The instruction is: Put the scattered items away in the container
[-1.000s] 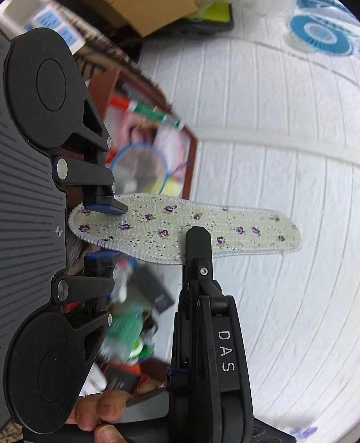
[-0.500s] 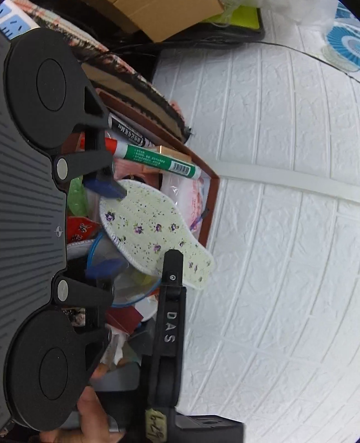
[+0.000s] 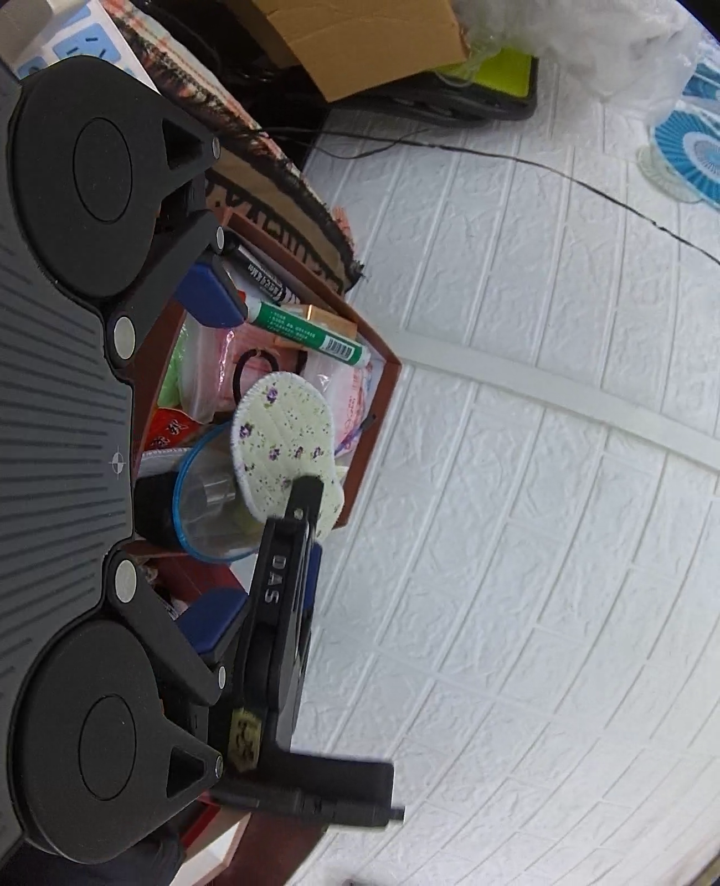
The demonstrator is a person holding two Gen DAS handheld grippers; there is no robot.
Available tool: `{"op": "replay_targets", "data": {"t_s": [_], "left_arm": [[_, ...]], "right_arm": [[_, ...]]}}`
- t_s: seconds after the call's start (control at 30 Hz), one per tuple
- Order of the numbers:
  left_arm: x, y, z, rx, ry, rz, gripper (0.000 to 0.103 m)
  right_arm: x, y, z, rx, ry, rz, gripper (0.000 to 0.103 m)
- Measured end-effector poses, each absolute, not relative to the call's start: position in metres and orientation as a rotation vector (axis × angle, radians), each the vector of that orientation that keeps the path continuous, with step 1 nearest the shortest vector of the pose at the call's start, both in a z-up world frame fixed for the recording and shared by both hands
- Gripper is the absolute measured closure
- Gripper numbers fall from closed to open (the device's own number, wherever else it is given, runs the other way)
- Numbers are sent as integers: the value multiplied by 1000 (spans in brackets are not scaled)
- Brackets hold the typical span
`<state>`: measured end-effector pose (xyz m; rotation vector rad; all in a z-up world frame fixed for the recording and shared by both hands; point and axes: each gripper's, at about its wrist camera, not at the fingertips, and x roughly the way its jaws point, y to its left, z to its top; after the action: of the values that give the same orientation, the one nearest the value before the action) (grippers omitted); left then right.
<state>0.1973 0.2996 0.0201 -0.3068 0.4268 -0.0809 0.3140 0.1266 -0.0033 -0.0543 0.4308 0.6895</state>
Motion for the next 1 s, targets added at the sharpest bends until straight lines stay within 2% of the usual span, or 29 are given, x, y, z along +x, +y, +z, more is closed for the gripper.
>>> {"op": "replay_targets", "data": {"t_s": [0.17, 0.3, 0.43, 0.5, 0.73, 1.0], "left_arm": [[194, 299, 21, -305, 436, -77, 0], [193, 295, 18, -310, 454, -82, 0], [193, 291, 18, -305, 460, -85, 0], [192, 288, 19, -313, 462, -84, 0], [169, 276, 27, -302, 479, -55, 0], [137, 249, 32, -220, 512, 14, 0]], "right_arm": [[327, 138, -9, -48, 463, 763, 33], [335, 140, -13, -78, 448, 753, 25], [341, 129, -10, -30, 475, 752, 25], [333, 125, -6, -37, 459, 760, 24], [292, 94, 12, -20, 430, 769, 3], [235, 56, 17, -111, 484, 732, 1]]}}
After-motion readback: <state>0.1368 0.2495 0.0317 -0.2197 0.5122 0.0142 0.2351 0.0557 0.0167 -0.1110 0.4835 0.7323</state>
